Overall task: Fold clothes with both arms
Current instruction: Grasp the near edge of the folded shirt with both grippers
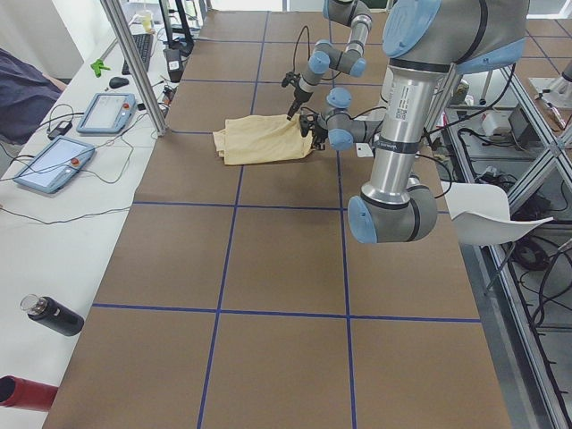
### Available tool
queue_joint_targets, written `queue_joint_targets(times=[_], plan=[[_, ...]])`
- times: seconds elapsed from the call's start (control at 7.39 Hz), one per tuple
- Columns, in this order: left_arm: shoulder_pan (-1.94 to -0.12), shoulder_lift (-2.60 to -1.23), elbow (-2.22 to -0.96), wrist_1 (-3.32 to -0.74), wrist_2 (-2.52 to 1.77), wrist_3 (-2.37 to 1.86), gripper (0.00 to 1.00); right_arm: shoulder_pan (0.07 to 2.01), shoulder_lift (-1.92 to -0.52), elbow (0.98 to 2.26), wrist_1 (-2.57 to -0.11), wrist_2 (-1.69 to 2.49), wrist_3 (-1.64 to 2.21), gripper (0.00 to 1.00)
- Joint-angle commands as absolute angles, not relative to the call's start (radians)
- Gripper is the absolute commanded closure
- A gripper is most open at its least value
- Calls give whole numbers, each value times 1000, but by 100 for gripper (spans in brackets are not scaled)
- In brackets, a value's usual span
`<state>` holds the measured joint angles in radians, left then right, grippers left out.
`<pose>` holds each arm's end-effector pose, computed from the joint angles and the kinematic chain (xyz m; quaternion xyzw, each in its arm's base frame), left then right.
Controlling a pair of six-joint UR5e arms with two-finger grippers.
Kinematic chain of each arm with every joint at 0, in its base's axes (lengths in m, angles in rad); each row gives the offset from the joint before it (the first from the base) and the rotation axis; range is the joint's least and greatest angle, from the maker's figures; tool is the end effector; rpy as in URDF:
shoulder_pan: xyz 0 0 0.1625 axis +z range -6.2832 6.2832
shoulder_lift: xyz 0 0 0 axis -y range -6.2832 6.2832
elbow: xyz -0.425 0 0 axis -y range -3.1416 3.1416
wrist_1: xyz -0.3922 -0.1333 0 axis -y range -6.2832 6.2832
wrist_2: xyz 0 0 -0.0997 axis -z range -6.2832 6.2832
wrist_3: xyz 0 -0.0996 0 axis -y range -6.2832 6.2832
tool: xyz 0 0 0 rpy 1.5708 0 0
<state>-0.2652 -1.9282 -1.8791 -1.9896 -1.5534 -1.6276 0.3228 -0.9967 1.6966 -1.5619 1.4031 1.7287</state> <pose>0.5357 -0.2854 0.2768 0.0611 0.5125 -0.1417 0.8447 -0.5882 -0.3549 0.2764 0.1068 -0.3382 0.2507 0.9008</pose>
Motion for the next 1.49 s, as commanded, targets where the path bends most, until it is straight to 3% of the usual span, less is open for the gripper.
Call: queue_joint_targets(times=[0.0, 0.27, 0.41, 0.81, 1.08, 1.35], plan=[[-265, -1928, -1881, -1990, -1552, -1628, 100, 319, -991, 1686, -1563, 1397, 1729, 38], [-265, -1928, -1885, -1990, -1554, -1628, 100, 316, -991, 1683, -1563, 1390, 1730, 40], [-265, -1928, -1887, -1990, -1554, -1628, 100, 316, -988, 1680, -1562, 1388, 1732, 49], [-267, -1928, -1891, -1990, -1554, -1628, 100, 316, -985, 1674, -1562, 1382, 1775, 100], [-267, -1928, -1905, -1988, -1554, -1628, 100, 318, -985, 1699, -1562, 1384, 1766, 100], [-273, -1916, -1972, -1961, -1557, -1602, 100, 321, -1023, 1829, -1572, 1393, 1763, 100]])
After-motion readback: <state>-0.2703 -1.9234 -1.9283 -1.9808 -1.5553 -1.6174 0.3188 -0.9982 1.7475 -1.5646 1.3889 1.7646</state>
